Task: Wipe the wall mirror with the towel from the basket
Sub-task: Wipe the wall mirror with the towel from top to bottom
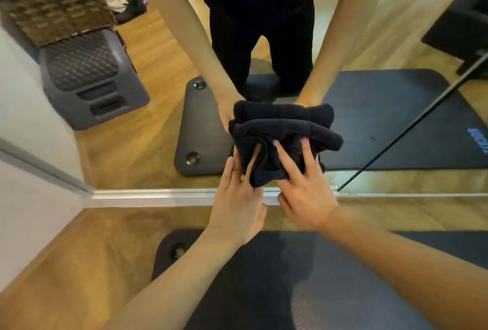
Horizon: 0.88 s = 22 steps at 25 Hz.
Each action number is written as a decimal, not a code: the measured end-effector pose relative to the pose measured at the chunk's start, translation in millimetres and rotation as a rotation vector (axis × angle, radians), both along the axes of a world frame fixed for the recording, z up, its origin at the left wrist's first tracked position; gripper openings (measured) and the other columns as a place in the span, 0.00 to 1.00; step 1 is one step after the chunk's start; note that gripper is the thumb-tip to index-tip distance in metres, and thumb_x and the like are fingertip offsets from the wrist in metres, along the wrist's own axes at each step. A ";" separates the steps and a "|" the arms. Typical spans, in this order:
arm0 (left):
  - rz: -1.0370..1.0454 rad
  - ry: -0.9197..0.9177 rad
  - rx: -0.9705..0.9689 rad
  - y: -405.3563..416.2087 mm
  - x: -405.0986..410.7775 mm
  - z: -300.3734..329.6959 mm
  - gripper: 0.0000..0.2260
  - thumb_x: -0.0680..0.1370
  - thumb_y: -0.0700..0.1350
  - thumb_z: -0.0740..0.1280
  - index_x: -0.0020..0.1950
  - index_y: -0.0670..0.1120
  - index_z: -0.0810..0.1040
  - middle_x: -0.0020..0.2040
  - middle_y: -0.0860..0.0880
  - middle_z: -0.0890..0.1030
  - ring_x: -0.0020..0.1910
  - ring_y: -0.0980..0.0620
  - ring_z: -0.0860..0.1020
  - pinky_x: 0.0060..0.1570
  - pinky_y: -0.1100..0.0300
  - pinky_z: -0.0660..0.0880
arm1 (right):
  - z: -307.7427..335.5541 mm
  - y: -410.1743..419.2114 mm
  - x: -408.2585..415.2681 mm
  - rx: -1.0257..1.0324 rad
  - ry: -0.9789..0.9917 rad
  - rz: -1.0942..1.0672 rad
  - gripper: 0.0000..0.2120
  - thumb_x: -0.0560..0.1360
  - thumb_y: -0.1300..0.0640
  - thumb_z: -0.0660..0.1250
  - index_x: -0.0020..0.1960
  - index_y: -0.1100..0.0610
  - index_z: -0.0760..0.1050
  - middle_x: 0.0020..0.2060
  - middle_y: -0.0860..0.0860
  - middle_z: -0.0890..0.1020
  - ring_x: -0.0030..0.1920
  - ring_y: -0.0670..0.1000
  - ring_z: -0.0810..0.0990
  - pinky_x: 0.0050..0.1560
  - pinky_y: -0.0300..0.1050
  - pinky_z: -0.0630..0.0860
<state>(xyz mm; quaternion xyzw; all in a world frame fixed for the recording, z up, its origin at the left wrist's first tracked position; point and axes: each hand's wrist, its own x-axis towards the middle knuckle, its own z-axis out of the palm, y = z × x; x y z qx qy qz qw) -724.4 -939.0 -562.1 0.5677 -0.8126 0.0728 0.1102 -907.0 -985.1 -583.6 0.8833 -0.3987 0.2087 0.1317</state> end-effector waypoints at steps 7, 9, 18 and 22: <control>0.061 -0.005 0.006 16.5 125.7 -13.4 0.38 0.74 0.46 0.56 0.83 0.45 0.49 0.83 0.39 0.54 0.82 0.35 0.49 0.81 0.39 0.45 | -14.2 2.9 122.5 -0.036 0.057 0.053 0.24 0.70 0.59 0.73 0.67 0.56 0.80 0.81 0.58 0.50 0.78 0.73 0.43 0.66 0.78 0.65; 0.105 -0.026 0.050 22.4 160.0 -14.9 0.36 0.74 0.45 0.54 0.83 0.45 0.52 0.83 0.39 0.56 0.82 0.34 0.49 0.80 0.36 0.45 | -17.9 7.5 164.8 -0.002 0.045 0.048 0.27 0.69 0.56 0.74 0.69 0.53 0.78 0.81 0.58 0.53 0.78 0.73 0.42 0.68 0.79 0.62; 0.158 -0.140 0.081 37.9 314.4 -5.3 0.36 0.78 0.43 0.65 0.83 0.46 0.53 0.84 0.41 0.53 0.82 0.36 0.46 0.79 0.37 0.48 | -35.1 27.0 332.3 0.080 0.038 0.000 0.33 0.68 0.54 0.76 0.72 0.49 0.76 0.83 0.58 0.46 0.77 0.72 0.31 0.71 0.76 0.57; 0.255 -0.231 0.157 43.6 375.2 -5.0 0.35 0.79 0.46 0.63 0.84 0.46 0.53 0.84 0.42 0.49 0.82 0.38 0.41 0.80 0.39 0.44 | -47.5 29.3 405.3 0.017 -0.119 0.008 0.23 0.79 0.58 0.65 0.74 0.50 0.73 0.81 0.56 0.56 0.80 0.71 0.38 0.65 0.73 0.70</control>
